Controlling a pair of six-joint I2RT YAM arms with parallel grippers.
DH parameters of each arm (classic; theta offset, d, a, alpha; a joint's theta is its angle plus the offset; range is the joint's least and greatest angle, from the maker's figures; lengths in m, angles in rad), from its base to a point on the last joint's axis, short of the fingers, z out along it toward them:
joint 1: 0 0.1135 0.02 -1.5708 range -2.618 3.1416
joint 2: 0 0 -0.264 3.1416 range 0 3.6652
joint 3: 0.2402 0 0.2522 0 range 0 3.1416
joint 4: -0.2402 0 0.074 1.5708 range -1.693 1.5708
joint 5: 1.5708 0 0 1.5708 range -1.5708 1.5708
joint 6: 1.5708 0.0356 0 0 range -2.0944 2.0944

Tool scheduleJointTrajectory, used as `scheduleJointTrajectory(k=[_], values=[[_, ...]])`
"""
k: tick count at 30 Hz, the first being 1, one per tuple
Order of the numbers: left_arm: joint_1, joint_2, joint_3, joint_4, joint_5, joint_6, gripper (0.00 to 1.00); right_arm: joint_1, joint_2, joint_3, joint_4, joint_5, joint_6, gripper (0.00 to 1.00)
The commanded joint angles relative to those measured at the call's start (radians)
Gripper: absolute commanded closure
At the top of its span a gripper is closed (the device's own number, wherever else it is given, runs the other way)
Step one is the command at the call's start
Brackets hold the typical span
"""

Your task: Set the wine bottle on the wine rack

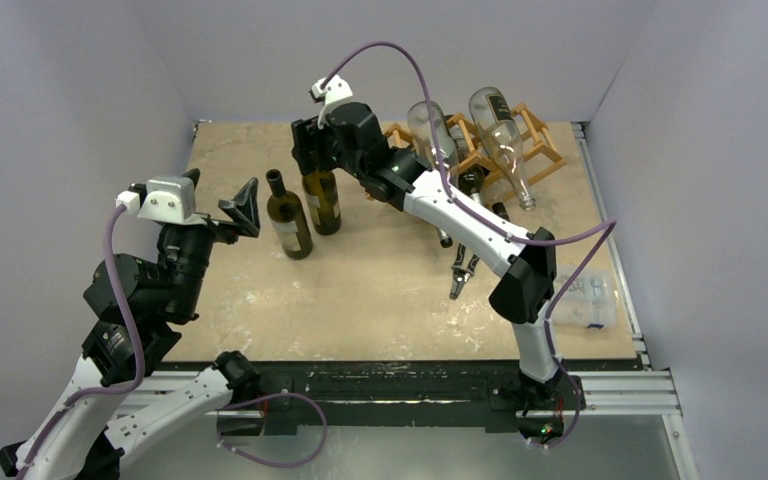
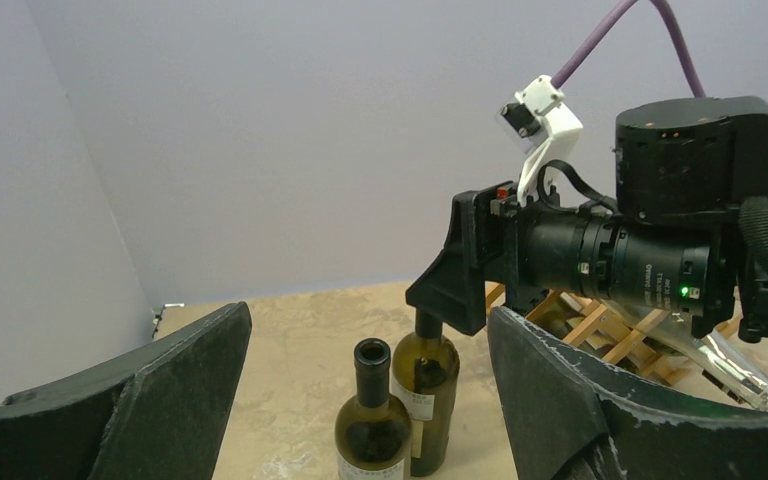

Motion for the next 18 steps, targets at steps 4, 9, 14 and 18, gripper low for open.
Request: scheduleJointTrajectory(k=[4, 9, 14, 18], values=[[0.007, -0.001, -0.004, 0.039, 0.001, 0.001, 0.11, 0.008, 0.023, 0.073, -0.011, 0.070, -0.025, 0.32], [0.007, 0.000, 0.001, 0.033, 0.006, -0.001, 0.11, 0.007, 0.041, 0.091, -0.026, 0.068, -0.042, 0.34], [0.007, 0.009, 0.003, 0.031, 0.002, 0.001, 0.11, 0.008, 0.055, 0.097, -0.028, 0.070, -0.059, 0.44], [0.007, 0.010, 0.001, 0.033, -0.002, 0.003, 0.11, 0.008, 0.058, 0.095, -0.019, 0.073, -0.064, 0.52]])
